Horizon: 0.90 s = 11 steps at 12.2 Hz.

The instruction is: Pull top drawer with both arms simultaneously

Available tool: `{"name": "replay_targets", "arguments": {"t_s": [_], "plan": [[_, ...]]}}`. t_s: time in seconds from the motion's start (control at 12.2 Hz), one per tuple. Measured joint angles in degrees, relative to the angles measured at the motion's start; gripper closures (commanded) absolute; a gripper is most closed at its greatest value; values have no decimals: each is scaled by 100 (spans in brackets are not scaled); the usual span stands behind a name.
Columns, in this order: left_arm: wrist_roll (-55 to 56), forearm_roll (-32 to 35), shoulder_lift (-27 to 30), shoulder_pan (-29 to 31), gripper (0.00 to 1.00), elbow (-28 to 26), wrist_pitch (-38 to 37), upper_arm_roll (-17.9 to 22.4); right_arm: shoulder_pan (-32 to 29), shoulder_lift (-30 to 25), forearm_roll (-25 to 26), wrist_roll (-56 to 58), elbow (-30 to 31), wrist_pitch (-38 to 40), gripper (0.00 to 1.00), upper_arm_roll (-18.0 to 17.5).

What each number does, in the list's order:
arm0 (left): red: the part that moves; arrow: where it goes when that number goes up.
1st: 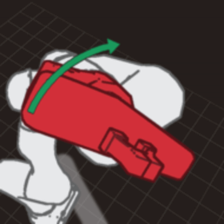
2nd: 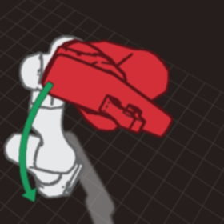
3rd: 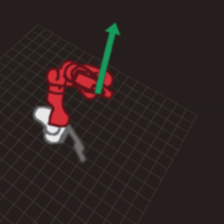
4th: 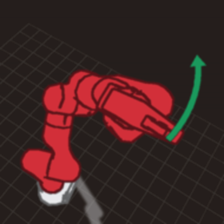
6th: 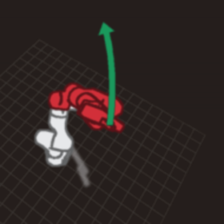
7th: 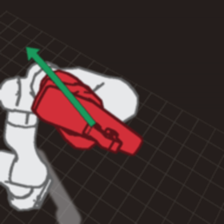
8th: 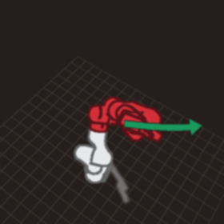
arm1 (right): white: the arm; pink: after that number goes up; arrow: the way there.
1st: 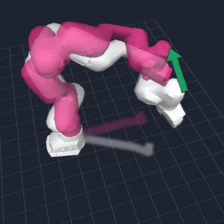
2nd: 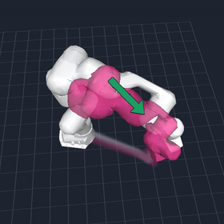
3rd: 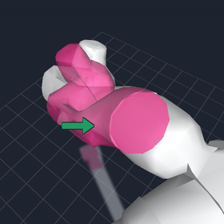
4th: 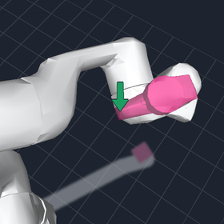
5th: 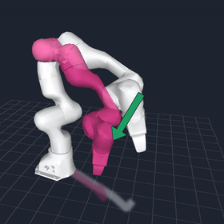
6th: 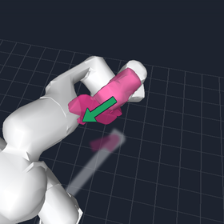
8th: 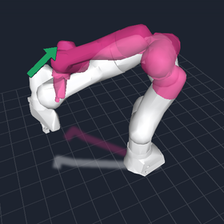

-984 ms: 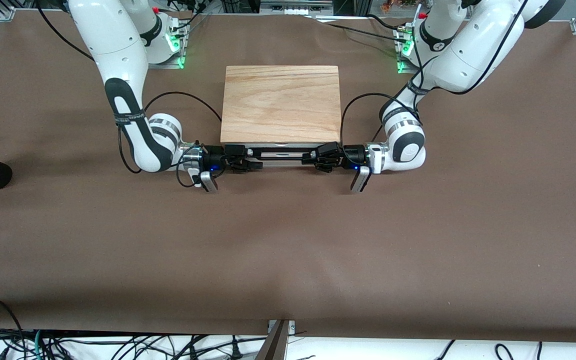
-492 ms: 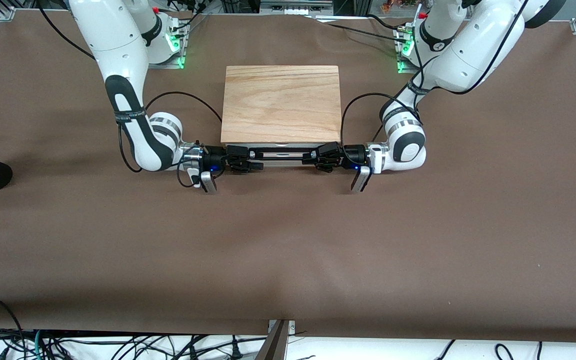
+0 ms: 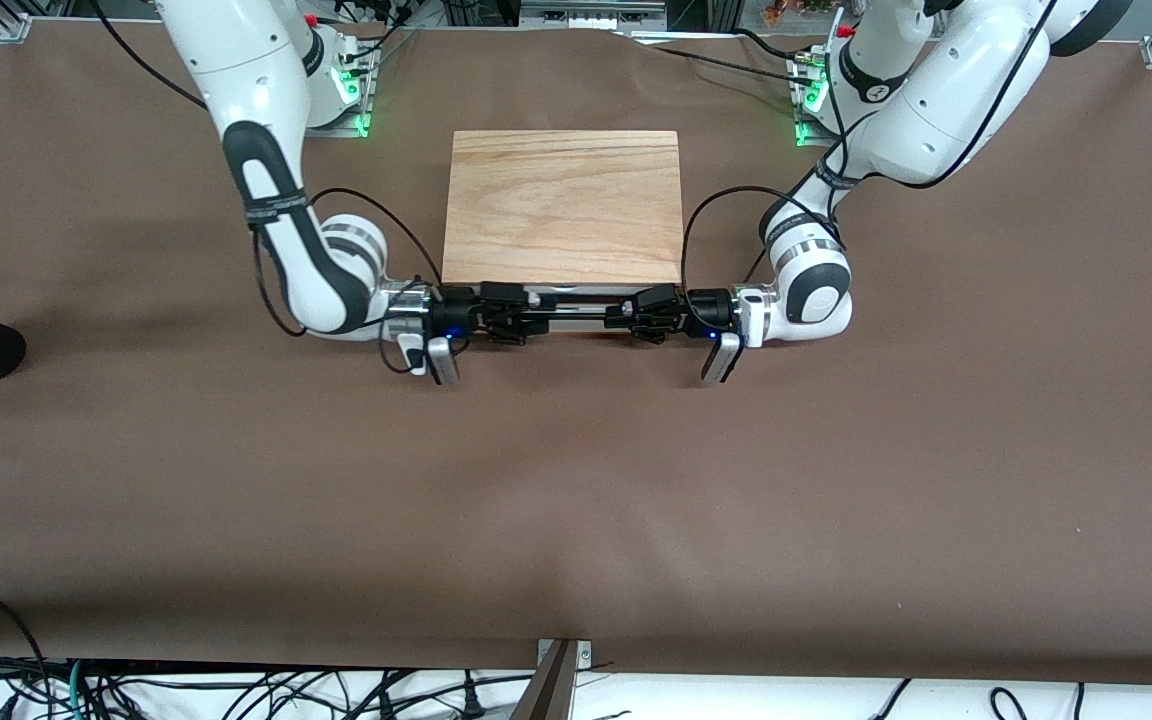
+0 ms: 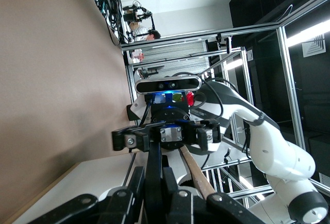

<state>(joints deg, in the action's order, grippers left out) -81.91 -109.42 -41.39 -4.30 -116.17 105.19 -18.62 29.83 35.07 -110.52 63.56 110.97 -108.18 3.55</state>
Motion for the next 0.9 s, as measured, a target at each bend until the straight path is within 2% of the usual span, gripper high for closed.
{"name": "replay_targets", "arguments": {"t_s": [0.41,0.9], "plan": [[0,0,1,1,100,0,6,-3,5,5,0,-7,1,21,22,13],[12,0,1,1,100,2,20,-6,-143,175,2,78,10,428,22,22]]}}
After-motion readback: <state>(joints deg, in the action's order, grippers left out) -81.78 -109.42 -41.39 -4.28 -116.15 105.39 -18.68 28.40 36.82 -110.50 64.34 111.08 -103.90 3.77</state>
